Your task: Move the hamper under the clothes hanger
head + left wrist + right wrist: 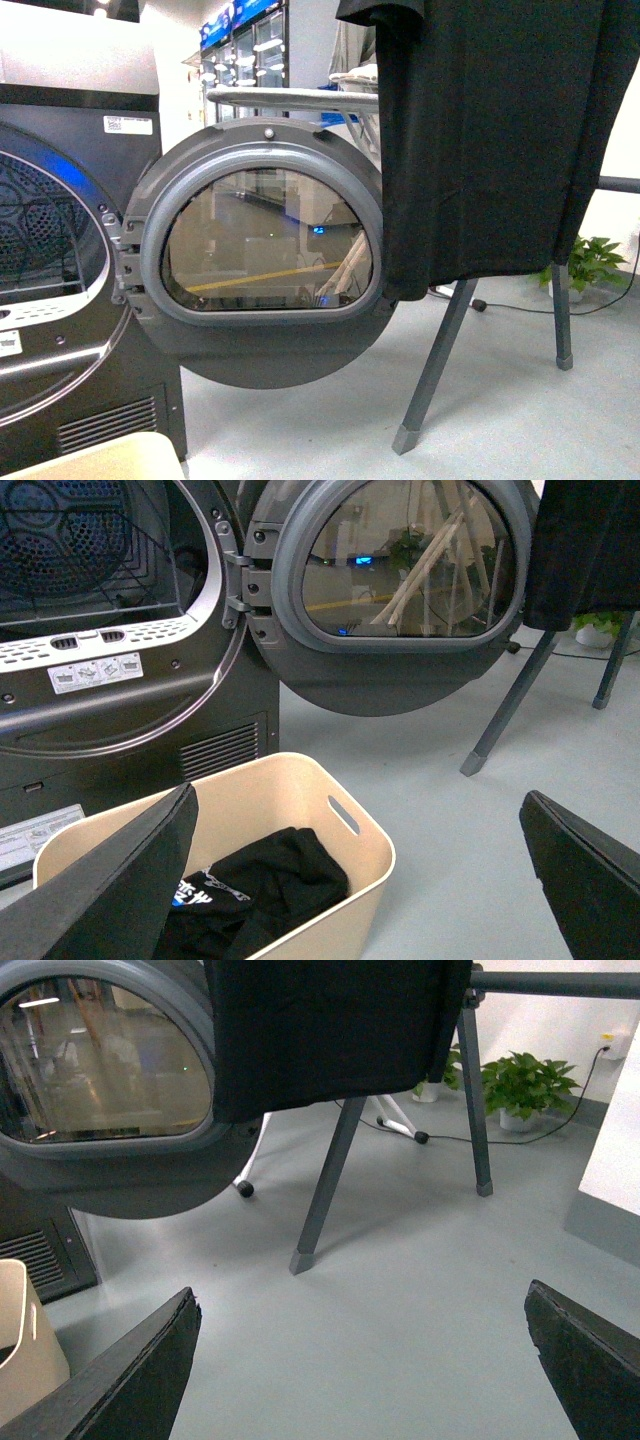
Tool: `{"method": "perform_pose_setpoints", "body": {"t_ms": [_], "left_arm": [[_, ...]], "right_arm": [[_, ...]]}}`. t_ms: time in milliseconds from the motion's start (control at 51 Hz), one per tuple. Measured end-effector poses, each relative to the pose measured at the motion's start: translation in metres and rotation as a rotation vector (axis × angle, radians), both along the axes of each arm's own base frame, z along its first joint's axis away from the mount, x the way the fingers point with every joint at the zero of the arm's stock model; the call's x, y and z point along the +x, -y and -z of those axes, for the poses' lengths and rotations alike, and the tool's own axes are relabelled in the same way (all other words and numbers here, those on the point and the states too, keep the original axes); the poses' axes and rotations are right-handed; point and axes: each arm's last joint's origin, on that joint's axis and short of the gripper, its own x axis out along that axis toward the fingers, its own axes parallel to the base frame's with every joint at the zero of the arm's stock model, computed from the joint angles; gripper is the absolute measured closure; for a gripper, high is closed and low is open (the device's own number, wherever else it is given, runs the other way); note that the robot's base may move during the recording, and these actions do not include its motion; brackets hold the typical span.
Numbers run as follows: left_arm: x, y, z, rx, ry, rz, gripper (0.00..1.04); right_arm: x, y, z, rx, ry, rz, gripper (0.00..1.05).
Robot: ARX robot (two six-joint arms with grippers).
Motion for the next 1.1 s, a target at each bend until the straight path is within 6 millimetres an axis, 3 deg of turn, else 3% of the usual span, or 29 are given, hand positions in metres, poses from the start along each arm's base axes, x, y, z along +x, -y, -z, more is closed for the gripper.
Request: {"method": "perform_pose_setpoints", "body": {"t_ms": [1097], "left_arm": [[0.0, -0.0002, 0.0, 0.0, 0.0, -0.003, 0.07]], "right_arm": [[0.0, -0.0001, 0.0, 0.0, 0.0, -0.003, 0.08]]}}
